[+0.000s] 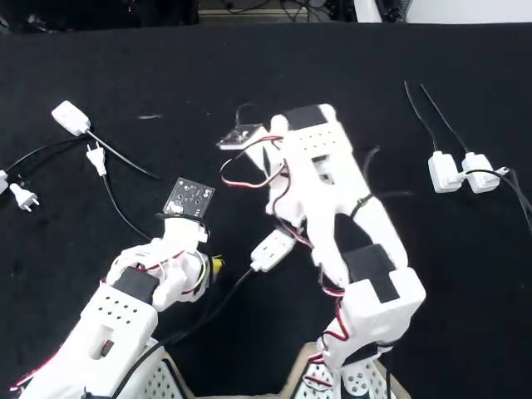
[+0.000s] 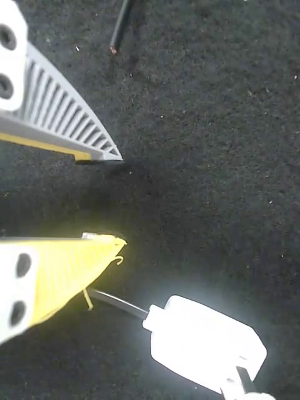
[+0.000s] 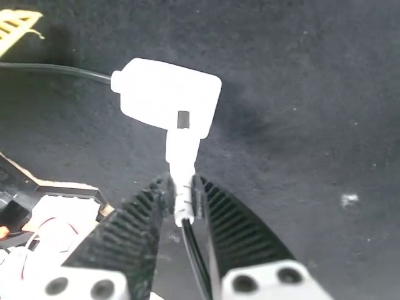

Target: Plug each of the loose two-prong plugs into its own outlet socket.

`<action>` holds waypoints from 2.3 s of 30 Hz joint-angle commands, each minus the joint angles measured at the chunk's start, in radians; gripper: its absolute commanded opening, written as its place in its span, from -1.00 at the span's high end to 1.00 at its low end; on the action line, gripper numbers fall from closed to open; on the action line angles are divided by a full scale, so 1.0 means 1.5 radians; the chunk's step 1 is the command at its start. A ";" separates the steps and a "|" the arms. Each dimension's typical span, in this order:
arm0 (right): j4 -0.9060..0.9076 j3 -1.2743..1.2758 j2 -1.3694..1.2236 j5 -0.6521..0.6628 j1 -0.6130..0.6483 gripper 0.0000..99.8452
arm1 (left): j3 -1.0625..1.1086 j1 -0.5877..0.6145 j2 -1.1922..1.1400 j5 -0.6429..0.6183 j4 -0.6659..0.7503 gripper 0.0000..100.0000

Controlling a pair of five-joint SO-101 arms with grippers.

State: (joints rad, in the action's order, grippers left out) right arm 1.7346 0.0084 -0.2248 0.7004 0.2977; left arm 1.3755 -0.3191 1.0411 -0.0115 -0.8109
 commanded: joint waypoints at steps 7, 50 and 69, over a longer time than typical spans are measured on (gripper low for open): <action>0.021 -0.004 0.009 0.008 0.011 0.98 | -0.007 -0.010 0.012 -0.007 0.002 0.61; 0.023 -0.078 0.002 -0.009 0.000 0.98 | -0.008 -0.010 0.012 -0.007 0.002 0.61; 0.021 -0.040 -0.001 0.031 -0.014 0.98 | -0.009 -0.010 0.012 -0.007 0.002 0.61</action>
State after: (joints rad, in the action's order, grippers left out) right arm 1.7346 -0.0483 -0.2862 0.7373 0.2931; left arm 1.3755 -0.3222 1.0411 -0.0115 -0.8109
